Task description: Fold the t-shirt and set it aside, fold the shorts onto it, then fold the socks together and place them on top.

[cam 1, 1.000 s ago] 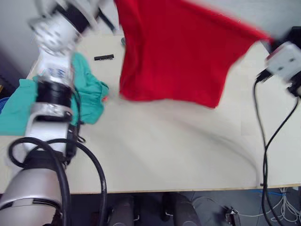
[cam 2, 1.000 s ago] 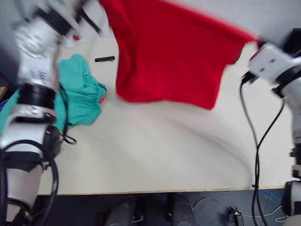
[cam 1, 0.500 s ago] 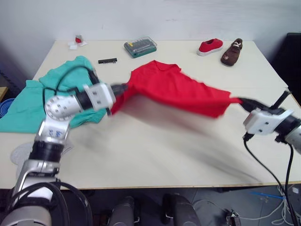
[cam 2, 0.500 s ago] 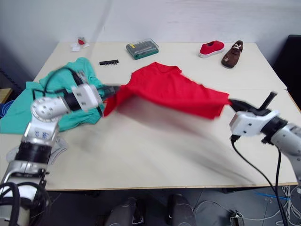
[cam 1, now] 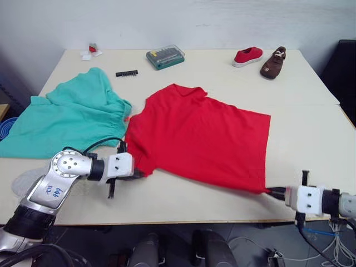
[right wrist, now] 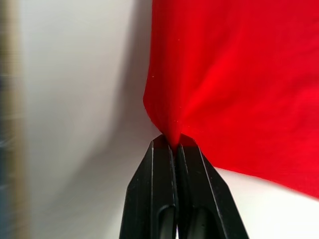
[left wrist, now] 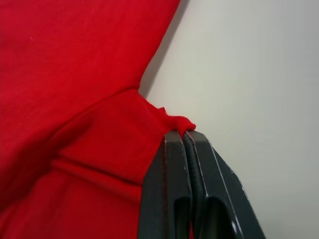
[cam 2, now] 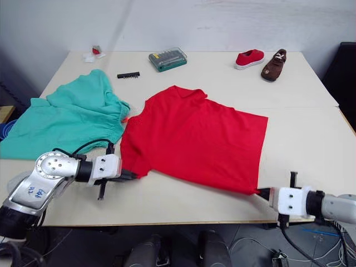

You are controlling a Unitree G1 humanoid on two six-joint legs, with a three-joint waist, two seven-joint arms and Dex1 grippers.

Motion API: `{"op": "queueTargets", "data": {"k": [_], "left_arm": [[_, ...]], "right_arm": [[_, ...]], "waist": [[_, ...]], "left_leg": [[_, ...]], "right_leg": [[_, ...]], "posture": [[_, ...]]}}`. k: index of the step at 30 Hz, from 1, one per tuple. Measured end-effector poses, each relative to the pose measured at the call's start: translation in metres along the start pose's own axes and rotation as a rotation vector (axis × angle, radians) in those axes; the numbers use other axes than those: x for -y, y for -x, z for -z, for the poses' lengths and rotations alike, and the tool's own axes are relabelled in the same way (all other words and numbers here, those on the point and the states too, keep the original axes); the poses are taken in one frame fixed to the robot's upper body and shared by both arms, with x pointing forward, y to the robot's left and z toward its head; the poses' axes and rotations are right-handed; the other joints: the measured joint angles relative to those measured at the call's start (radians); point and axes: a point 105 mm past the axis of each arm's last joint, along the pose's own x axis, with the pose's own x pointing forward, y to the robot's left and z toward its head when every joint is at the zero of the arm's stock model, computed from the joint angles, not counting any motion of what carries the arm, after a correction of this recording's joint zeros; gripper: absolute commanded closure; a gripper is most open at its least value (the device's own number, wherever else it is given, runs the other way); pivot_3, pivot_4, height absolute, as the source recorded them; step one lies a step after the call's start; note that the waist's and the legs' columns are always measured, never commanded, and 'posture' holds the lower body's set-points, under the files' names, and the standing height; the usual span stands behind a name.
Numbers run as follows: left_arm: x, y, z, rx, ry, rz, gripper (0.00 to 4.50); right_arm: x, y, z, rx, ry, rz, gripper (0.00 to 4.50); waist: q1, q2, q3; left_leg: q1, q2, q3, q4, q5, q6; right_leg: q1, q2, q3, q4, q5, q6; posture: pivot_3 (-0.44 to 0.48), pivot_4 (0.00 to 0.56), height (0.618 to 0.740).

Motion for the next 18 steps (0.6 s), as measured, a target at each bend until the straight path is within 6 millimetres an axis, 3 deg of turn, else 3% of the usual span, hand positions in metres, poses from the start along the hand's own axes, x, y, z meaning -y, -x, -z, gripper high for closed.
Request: {"op": "queueTargets", "data": {"k": [4,11,14,18], "left_arm": [[0.014,0.009,0.001,-0.036,0.073,0.096,4.50],[0.038,0.013,-0.003,-0.020,0.188,0.222,4.50],[0.038,0.017,-0.004,-0.035,0.181,0.229,4.50],[0.025,0.020,-0.009,-0.067,0.111,0.265,4.50]], "right_arm": [[0.001,0.005,0.002,-0.016,-0.011,-0.010,4.47],[-0.017,0.013,0.005,-0.033,-0.122,-0.100,4.47],[-0.016,0.013,0.001,-0.015,-0.146,-0.092,4.47],[-0.017,0.012,-0.008,0.045,-0.304,-0.094,4.47]], "waist": [[0.002,0.000,0.000],[0.004,0.000,0.000],[0.004,0.000,0.000],[0.006,0.000,0.000]], "left_leg": [[0.000,0.000,0.000,0.000,-0.001,-0.001],[0.000,0.000,-0.002,0.000,-0.002,-0.002],[0.000,0.000,-0.002,-0.001,-0.002,-0.002],[0.000,0.000,-0.002,-0.001,-0.002,-0.002]], "right_leg": [[0.000,0.000,0.000,0.000,-0.001,-0.001],[0.000,0.000,-0.001,0.000,-0.002,-0.003],[0.000,0.000,-0.001,0.000,-0.003,-0.004],[0.000,0.000,-0.002,0.000,-0.003,-0.004]], "posture": [[0.000,0.150,0.740],[0.000,0.150,0.740],[0.000,0.150,0.740],[0.000,0.150,0.740]]}}
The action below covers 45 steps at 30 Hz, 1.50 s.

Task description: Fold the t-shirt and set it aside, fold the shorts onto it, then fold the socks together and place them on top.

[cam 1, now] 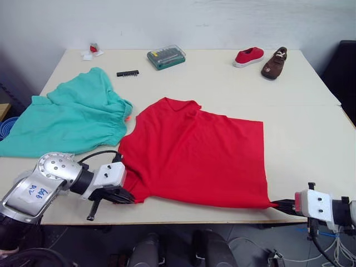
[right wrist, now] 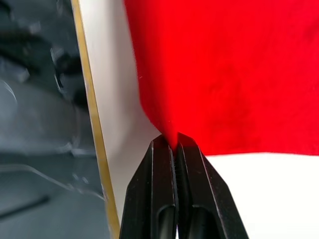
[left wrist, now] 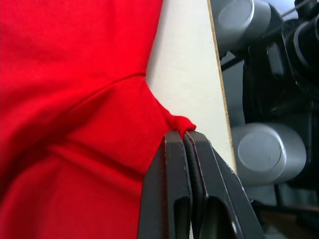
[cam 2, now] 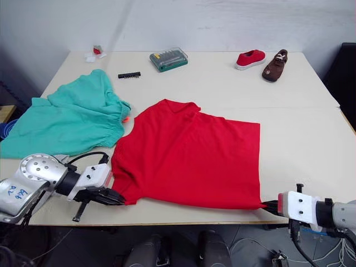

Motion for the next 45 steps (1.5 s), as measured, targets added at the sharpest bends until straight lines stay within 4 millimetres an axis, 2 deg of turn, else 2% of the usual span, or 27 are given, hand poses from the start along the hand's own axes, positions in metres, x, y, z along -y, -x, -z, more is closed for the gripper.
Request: {"op": "queueTargets", "data": {"k": [4,6,9,13,18,20,25,30,33,35,38,43,44,45], "left_arm": [[-0.028,0.013,-0.010,-0.077,-0.058,0.041,4.50],[-0.053,0.014,-0.025,-0.065,-0.104,0.002,4.50],[-0.086,0.006,-0.052,-0.040,-0.175,-0.022,4.50],[-0.114,-0.007,-0.068,-0.032,-0.247,-0.034,4.50],[-0.127,-0.018,-0.047,-0.155,-0.357,-0.023,4.50],[-0.132,-0.023,-0.045,-0.173,-0.415,-0.027,4.50],[-0.147,-0.033,-0.062,-0.137,-0.585,-0.122,4.50],[-0.154,-0.040,-0.086,0.012,-0.656,-0.225,4.50],[-0.156,-0.037,-0.089,0.030,-0.653,-0.238,4.50],[-0.156,-0.036,-0.087,0.033,-0.632,-0.236,4.08],[-0.157,-0.031,-0.083,0.031,-0.598,-0.239,3.25],[-0.163,-0.010,-0.076,0.125,-0.446,-0.330,1.71],[-0.163,-0.005,-0.075,0.163,-0.398,-0.352,1.71],[-0.164,0.002,-0.073,0.201,-0.343,-0.380,1.46]], "right_arm": [[0.006,-0.001,-0.009,0.066,-0.157,-0.030,4.47],[0.013,-0.001,-0.012,0.093,-0.213,-0.032,4.47],[0.023,-0.002,-0.015,0.116,-0.277,-0.033,4.47],[0.029,-0.009,-0.014,0.156,-0.380,-0.023,4.47],[0.033,-0.010,-0.006,0.145,-0.460,0.003,4.47],[0.039,-0.010,-0.001,0.142,-0.491,0.038,4.47],[0.045,-0.013,0.010,0.116,-0.535,0.090,4.47],[0.049,-0.020,0.013,0.128,-0.550,0.128,4.47],[0.055,-0.020,0.012,0.126,-0.537,0.156,4.47],[0.055,-0.020,0.014,0.122,-0.540,0.161,4.50],[0.057,-0.019,0.016,0.116,-0.554,0.177,3.85],[0.066,-0.004,0.014,0.130,-0.542,0.256,2.21],[0.067,0.000,0.010,0.137,-0.528,0.270,1.91],[0.068,0.004,0.004,0.151,-0.509,0.283,1.50]], "waist": [[0.004,0.000,0.000],[0.011,0.000,0.000],[0.021,0.000,0.000],[0.020,0.000,0.000],[0.009,-0.001,0.000],[0.008,-0.001,0.000],[0.015,-0.001,0.000],[0.014,-0.001,0.000],[0.010,-0.001,0.000],[0.007,-0.001,0.000],[0.000,-0.001,0.000],[-0.003,-0.001,0.000],[-0.003,-0.001,0.000],[-0.003,-0.001,0.000]], "left_leg": [[-0.001,-0.001,0.000,0.001,-0.001,0.001],[-0.002,-0.001,-0.001,0.003,-0.001,0.003],[-0.005,0.000,-0.001,0.009,-0.001,0.004],[-0.008,0.000,-0.001,0.013,-0.003,0.006],[-0.008,0.001,-0.001,0.015,-0.003,0.006],[-0.008,0.001,-0.002,0.016,-0.004,0.006],[-0.009,0.000,-0.004,0.016,-0.005,0.008],[-0.011,0.000,-0.004,0.017,-0.005,0.008],[-0.011,0.000,-0.004,0.017,-0.005,0.008],[-0.011,0.000,-0.005,0.017,-0.005,0.008],[-0.011,0.000,-0.005,0.017,-0.005,0.008],[-0.011,0.000,-0.005,0.017,-0.004,0.007],[-0.011,0.000,-0.005,0.017,-0.004,0.007],[-0.011,0.000,-0.005,0.017,-0.004,0.007]], "right_leg": [[0.000,0.000,-0.001,0.000,0.000,0.000],[0.000,0.000,-0.003,0.001,0.000,0.000],[-0.001,0.000,-0.005,0.002,0.000,0.000],[-0.002,0.000,-0.006,0.002,0.000,0.001],[-0.002,0.000,-0.007,0.003,0.000,0.001],[-0.001,-0.001,-0.007,0.003,0.000,0.001],[-0.001,-0.002,-0.008,0.003,0.001,0.002],[-0.002,-0.002,-0.010,0.002,0.001,0.003],[-0.002,-0.002,-0.010,0.003,0.001,0.003],[-0.002,-0.002,-0.010,0.003,0.001,0.003],[-0.002,-0.002,-0.010,0.003,0.001,0.003],[-0.002,-0.002,-0.010,0.003,0.001,0.003],[-0.002,-0.002,-0.010,0.003,0.001,0.003],[-0.002,-0.001,-0.010,0.003,0.001,0.003]], "posture": [[0.000,0.150,0.740],[0.000,0.150,0.740],[0.000,0.150,0.740],[0.000,0.150,0.740],[0.000,0.150,0.740],[0.000,0.150,0.740],[0.000,0.150,0.740],[0.000,0.150,0.740],[0.000,0.150,0.740],[0.000,0.150,0.740],[0.000,0.150,0.740],[0.000,0.150,0.740],[0.000,0.150,0.740],[0.000,0.150,0.740]]}}
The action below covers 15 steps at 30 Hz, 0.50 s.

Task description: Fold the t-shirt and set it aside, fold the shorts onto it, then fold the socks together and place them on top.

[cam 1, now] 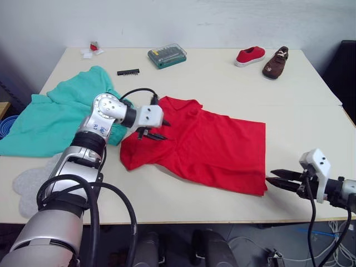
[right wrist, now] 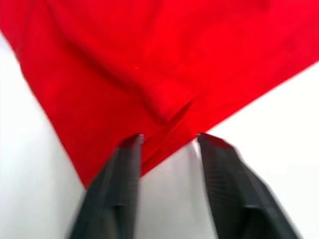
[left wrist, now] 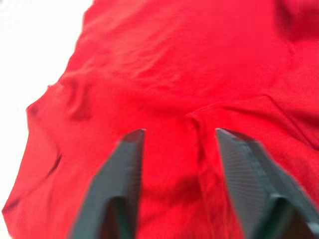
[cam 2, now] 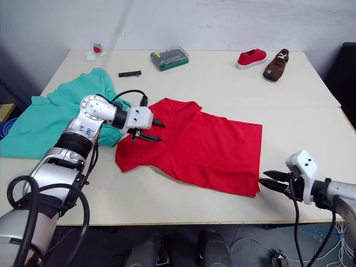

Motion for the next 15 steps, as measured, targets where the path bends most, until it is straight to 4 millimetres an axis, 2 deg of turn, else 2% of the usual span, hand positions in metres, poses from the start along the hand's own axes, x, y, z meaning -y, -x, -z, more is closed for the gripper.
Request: {"op": "queueTargets", "data": {"k": [4,5,8,10,12,15], "left_arm": [[-0.009,0.033,0.005,0.039,0.153,-0.138,0.43],[-0.009,0.042,0.007,0.042,0.187,-0.169,0.16],[-0.001,0.070,0.017,0.035,0.346,-0.257,0.03],[0.015,0.083,0.028,0.004,0.496,-0.287,0.03],[0.034,0.085,0.034,-0.006,0.662,-0.291,0.03],[0.052,0.077,0.037,0.027,0.904,-0.281,0.03]], "right_arm": [[-0.003,0.010,-0.019,0.045,0.068,0.032,0.17],[-0.005,0.011,-0.021,0.049,0.080,0.034,0.00],[-0.013,0.010,-0.035,0.077,0.116,0.024,0.00],[-0.027,0.004,-0.058,0.139,0.165,-0.019,0.00],[-0.047,-0.005,-0.082,0.207,0.238,-0.086,0.00],[-0.083,-0.027,-0.098,0.260,0.325,-0.211,0.00]], "waist": [[-0.002,0.000,0.000],[-0.002,0.000,0.000],[-0.005,0.000,0.000],[-0.011,0.000,0.000],[-0.010,0.000,0.000],[0.003,-0.001,0.000]], "left_leg": [[0.000,0.000,0.000,0.000,0.000,0.000],[0.000,0.000,0.000,0.000,0.000,-0.001],[0.001,0.000,0.000,0.000,0.000,-0.001],[0.001,0.001,0.000,-0.001,0.001,-0.002],[0.002,0.001,-0.002,-0.001,0.001,-0.003],[0.001,0.000,-0.005,-0.001,0.001,-0.003]], "right_leg": [[0.000,0.000,0.000,0.000,0.000,0.000],[0.000,0.000,0.000,0.000,0.000,0.000],[0.001,0.000,0.002,0.001,0.000,0.000],[0.001,0.000,0.002,0.001,0.000,0.000],[0.002,0.000,0.002,0.002,0.000,0.000],[0.002,0.000,0.002,0.001,-0.001,0.001]], "posture": [[0.000,0.150,0.740],[0.000,0.150,0.740],[0.000,0.150,0.740],[0.000,0.150,0.740],[0.000,0.150,0.740],[0.000,0.150,0.740]]}}
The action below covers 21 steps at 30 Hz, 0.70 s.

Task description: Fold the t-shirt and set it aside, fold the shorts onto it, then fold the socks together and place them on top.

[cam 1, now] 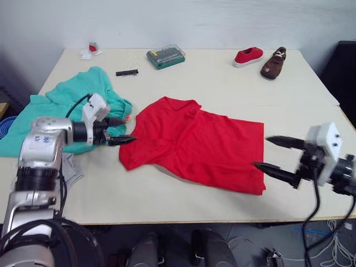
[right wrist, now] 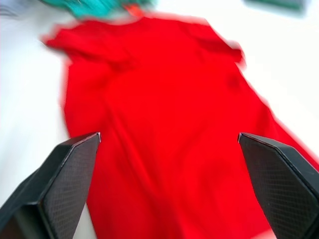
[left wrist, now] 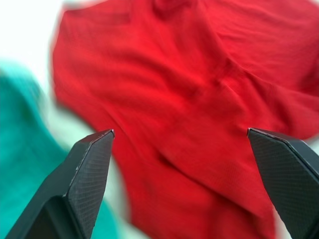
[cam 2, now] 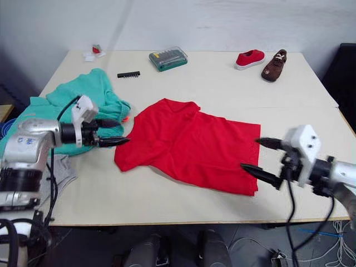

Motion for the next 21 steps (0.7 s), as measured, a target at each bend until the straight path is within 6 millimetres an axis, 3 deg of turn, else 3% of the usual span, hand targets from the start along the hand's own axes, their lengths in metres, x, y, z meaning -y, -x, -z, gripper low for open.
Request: {"op": "queueTargets", "data": {"k": [4,11,14,21], "left_arm": [[0.007,-0.013,0.003,-0.007,0.221,0.006,0.03],[0.011,-0.028,0.001,-0.048,0.331,0.020,0.03],[0.011,-0.038,0.008,-0.088,0.350,0.027,0.59],[0.001,-0.051,0.011,-0.106,0.342,-0.005,2.77]], "right_arm": [[-0.016,-0.019,-0.001,0.000,0.026,-0.095,0.00],[-0.028,-0.034,0.004,-0.019,0.051,-0.172,0.00],[-0.028,-0.037,0.001,-0.006,0.065,-0.172,0.00],[-0.028,-0.039,0.003,-0.004,0.059,-0.163,0.00]], "waist": [[0.022,0.000,0.000],[0.017,0.000,0.000],[0.013,0.000,0.000],[0.015,0.000,0.000]], "left_leg": [[-0.002,-0.002,-0.002,0.001,0.000,0.001],[-0.003,-0.001,0.000,0.001,0.000,0.000],[-0.003,-0.001,0.000,0.001,0.000,0.000],[-0.003,-0.001,0.000,0.001,0.000,0.000]], "right_leg": [[0.000,-0.001,0.000,-0.002,0.001,0.002],[-0.001,0.001,0.000,-0.002,0.001,0.002],[-0.001,0.001,0.000,-0.001,0.001,0.002],[-0.001,0.000,0.000,-0.002,0.001,0.002]], "posture": [[0.000,0.150,0.740],[0.000,0.150,0.740],[0.000,0.150,0.740],[0.000,0.150,0.740]]}}
